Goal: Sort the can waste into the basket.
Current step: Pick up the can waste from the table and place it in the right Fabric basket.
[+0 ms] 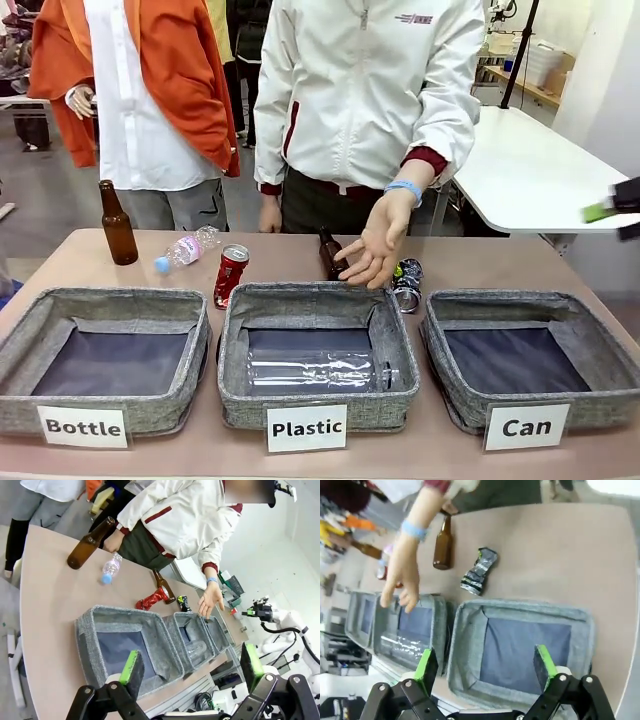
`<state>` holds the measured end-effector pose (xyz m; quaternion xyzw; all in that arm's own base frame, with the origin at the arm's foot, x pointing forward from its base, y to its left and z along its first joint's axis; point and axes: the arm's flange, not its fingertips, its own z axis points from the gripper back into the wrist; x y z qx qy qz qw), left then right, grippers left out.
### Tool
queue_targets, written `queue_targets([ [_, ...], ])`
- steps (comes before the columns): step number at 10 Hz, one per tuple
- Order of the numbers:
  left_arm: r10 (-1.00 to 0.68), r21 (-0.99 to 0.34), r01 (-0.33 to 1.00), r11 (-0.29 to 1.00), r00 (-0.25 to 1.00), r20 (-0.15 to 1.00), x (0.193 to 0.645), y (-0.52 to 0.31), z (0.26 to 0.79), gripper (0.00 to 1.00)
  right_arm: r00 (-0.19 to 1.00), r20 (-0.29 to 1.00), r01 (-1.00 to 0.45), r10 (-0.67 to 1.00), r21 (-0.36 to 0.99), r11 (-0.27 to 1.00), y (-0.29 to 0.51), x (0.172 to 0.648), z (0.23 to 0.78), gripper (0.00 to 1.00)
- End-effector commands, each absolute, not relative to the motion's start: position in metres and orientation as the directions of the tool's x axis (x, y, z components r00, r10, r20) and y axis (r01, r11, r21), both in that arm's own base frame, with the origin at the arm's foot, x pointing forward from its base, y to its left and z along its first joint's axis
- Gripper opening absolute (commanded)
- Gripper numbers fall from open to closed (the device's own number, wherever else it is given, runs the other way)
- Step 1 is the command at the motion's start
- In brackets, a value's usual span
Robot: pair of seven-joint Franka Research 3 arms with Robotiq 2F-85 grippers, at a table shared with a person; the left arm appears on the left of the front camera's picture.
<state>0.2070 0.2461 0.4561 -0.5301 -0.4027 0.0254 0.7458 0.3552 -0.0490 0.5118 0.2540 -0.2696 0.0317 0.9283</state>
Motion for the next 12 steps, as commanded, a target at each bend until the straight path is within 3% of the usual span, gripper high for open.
queue_targets([
  [1,0.467,-0.798,0.417,0.435,0.654,0.595,0.206,0.247,0.458,1.0,0.86,0.507,-0.185,-0.059,0.417,0.89,-0.04,0.372,0.504,1.0],
  [5,0.467,-0.798,0.417,0.435,0.654,0.595,0.206,0.247,0.458,1.0,0.865,0.477,-0.114,-0.156,0.489,0.865,-0.095,0.35,0.496,1.0],
  [8,0.467,-0.798,0.417,0.435,0.654,0.595,0.206,0.247,0.458,1.0,0.901,0.435,-0.184,-0.002,0.385,0.904,-0.03,0.391,0.492,1.0],
  [12,0.467,-0.798,0.417,0.435,0.654,0.595,0.206,0.247,0.458,1.0,0.954,0.299,-0.041,-0.032,0.234,0.971,0.086,0.449,0.485,1.0],
])
